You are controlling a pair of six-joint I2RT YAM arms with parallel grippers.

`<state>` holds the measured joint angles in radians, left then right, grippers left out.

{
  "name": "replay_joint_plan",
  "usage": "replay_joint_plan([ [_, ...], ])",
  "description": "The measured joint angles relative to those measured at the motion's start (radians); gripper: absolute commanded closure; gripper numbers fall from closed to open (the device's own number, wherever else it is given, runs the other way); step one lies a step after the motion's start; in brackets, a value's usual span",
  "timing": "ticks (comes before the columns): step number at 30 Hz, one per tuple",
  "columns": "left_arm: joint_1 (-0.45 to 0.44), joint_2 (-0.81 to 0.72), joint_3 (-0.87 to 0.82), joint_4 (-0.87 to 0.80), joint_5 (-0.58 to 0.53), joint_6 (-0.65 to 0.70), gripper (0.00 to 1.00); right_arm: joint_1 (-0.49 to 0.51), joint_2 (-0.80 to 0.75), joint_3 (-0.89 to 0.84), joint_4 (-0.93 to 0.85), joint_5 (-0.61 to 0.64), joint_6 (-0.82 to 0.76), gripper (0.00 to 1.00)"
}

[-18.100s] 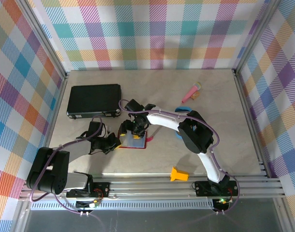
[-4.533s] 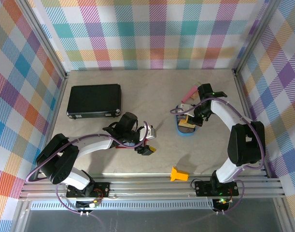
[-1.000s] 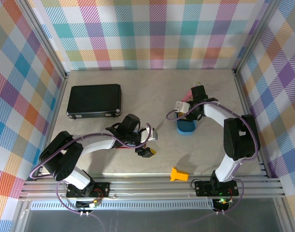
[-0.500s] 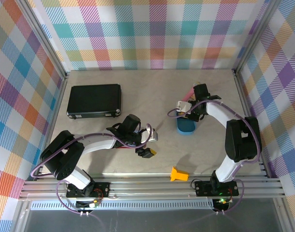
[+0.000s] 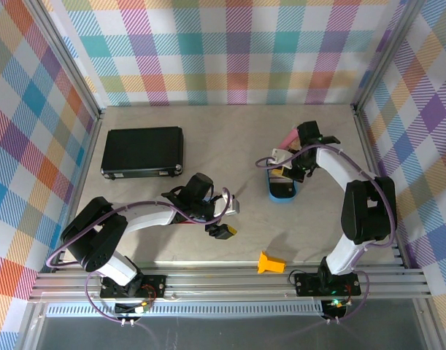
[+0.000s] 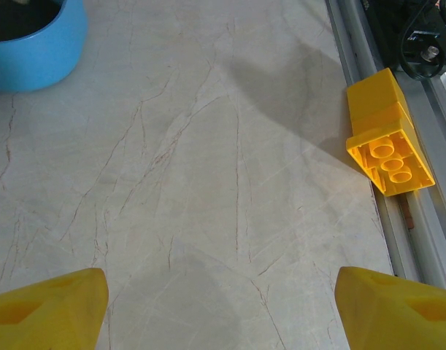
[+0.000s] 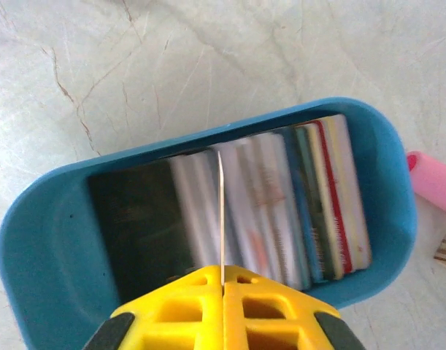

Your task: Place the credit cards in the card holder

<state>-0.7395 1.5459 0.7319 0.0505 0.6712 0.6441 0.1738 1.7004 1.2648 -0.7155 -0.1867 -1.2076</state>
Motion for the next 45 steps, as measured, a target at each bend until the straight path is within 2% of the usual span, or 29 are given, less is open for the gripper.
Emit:
replay_joint_plan([
  [9, 0.0, 0.0, 0.0, 0.002, -0.003, -0.003, 0.19, -0.017, 0.0, 0.057, -0.084, -0.054, 0.05, 1.0],
  [13, 0.0, 0.0, -0.002, 0.04, -0.012, -0.05, 0.19, -0.029, -0.032, 0.058, -0.092, -0.106, 0.139, 1.0],
  [20, 0.0, -0.084, -0.034, 0.209, -0.056, -0.24, 0.19, -0.058, -0.312, 0.025, 0.028, -0.25, 0.455, 1.0],
  [26, 0.0, -0.239, -0.014, 0.343, -0.121, -0.553, 0.19, -0.088, -0.512, 0.013, 0.111, -0.324, 0.884, 1.0],
  [31, -0.003, -0.321, 0.009, 0.426, -0.24, -0.901, 0.19, -0.089, -0.589, -0.02, 0.174, -0.431, 1.267, 1.0],
  [36, -0.004, -0.33, 0.035, 0.437, -0.312, -1.218, 0.21, -0.089, -0.575, -0.054, 0.267, -0.58, 1.613, 1.0],
  [45, -0.005, -0.325, 0.036, 0.549, -0.378, -1.678, 0.28, -0.089, -0.555, -0.149, 0.431, -0.739, 2.044, 1.0],
])
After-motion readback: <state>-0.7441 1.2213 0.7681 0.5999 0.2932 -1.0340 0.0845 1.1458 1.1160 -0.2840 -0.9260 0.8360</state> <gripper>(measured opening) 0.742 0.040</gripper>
